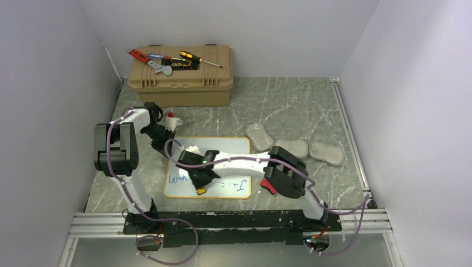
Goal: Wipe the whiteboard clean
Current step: Erase the whiteboard at the center of the board.
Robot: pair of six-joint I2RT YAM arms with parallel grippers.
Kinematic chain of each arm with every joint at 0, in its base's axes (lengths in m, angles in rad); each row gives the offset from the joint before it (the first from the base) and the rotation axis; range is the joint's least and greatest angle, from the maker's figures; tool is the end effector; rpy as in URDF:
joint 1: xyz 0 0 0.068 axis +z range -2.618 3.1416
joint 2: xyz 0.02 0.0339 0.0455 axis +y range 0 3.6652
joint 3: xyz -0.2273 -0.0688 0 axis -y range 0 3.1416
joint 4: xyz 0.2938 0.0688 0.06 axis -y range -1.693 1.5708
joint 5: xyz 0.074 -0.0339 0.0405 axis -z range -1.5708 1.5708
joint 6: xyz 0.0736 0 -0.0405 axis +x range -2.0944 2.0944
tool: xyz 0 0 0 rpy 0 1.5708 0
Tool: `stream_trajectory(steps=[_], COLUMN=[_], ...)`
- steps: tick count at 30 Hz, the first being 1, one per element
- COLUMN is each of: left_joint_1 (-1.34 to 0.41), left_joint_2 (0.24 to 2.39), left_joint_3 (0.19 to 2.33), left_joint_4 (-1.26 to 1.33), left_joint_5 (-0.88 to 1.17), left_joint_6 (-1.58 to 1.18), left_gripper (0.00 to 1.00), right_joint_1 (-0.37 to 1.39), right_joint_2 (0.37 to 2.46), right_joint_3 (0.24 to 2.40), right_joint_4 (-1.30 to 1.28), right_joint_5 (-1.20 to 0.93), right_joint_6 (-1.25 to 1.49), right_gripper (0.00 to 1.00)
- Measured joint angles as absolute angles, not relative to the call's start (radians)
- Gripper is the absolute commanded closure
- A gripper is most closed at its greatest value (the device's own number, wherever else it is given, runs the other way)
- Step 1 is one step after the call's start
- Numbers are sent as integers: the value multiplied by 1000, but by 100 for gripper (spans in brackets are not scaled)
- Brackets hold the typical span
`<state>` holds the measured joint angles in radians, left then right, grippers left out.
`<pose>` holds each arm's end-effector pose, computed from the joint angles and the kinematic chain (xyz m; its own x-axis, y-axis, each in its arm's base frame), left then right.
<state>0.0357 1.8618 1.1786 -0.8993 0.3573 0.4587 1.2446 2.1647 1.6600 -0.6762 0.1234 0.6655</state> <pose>0.3500 -0.0133 0.0494 -0.9126 0.3825 -0.1444 0.4088 0.8551 -0.3188 0.1654 0.4606 0.0763 -0.8043 -0.4655 -0.3693 -0.5447 0.8260 0.1451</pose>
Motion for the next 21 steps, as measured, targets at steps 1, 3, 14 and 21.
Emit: stream_trajectory(steps=[1, 3, 14, 21], left_joint_1=[36, 36, 36, 36], left_joint_2=[1862, 1862, 1850, 1849], left_joint_3=[1179, 1179, 1166, 1165], left_joint_4=[-899, -899, -886, -886], left_joint_5=[357, 358, 358, 358], left_joint_6=[459, 459, 459, 459], left_gripper=[100, 100, 100, 100], right_joint_1=[1242, 1226, 1131, 1163], right_joint_2=[2132, 2039, 1702, 2061], right_joint_3=[1605, 1459, 1010, 1522], right_joint_4=[-643, -596, -579, -805], right_joint_5=[121, 118, 140, 130], right_joint_6=[674, 697, 793, 724], right_gripper=[100, 100, 100, 100])
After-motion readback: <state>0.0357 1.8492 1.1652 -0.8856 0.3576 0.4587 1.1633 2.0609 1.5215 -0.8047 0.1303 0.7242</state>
